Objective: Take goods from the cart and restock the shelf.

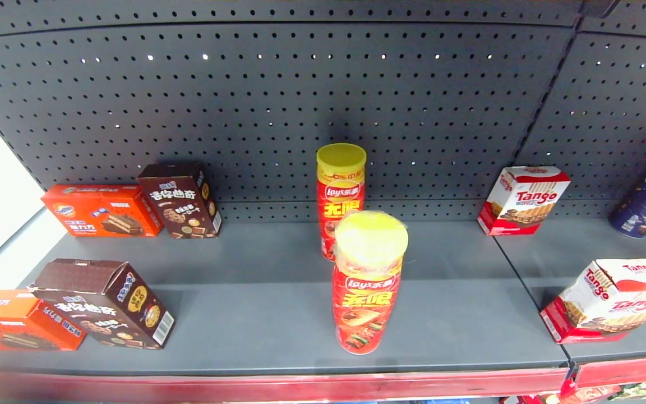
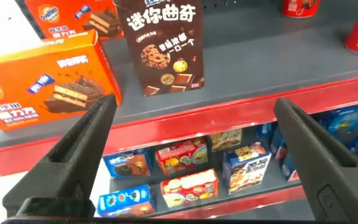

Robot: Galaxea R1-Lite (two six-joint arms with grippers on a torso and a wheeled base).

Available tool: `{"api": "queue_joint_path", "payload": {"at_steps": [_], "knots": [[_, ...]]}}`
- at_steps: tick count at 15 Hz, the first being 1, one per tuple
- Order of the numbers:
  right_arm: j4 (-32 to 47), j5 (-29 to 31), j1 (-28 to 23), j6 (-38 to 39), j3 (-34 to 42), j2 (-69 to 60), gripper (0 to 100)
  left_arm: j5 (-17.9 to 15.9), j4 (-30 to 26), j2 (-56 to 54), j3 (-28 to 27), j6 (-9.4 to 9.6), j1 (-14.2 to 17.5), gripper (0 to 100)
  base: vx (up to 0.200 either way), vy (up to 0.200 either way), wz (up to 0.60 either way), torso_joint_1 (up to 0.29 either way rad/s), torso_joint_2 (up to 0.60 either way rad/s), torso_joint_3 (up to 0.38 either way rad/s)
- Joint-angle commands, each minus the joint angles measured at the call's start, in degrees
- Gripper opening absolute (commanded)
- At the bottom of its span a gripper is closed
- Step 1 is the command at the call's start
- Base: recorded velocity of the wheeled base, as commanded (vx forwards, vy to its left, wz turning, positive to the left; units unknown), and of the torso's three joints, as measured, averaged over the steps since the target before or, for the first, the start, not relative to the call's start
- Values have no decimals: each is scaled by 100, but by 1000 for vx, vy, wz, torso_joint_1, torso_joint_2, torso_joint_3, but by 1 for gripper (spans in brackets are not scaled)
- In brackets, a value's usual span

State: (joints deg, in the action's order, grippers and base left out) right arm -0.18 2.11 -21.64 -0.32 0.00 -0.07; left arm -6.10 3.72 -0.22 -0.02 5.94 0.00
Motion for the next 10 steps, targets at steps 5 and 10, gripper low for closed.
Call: {"api": "queue_joint_path", "payload": {"at_steps": [5, 10], "knots": [[1, 0, 2, -3, 0, 7, 100, 240, -407, 22, -6, -233, -18, 100, 0, 0, 0, 0, 0, 0], [-8, -158, 283, -135, 0, 7, 100, 188, -398, 22, 2, -225, -18, 100, 0, 0, 0, 0, 0, 0]]}}
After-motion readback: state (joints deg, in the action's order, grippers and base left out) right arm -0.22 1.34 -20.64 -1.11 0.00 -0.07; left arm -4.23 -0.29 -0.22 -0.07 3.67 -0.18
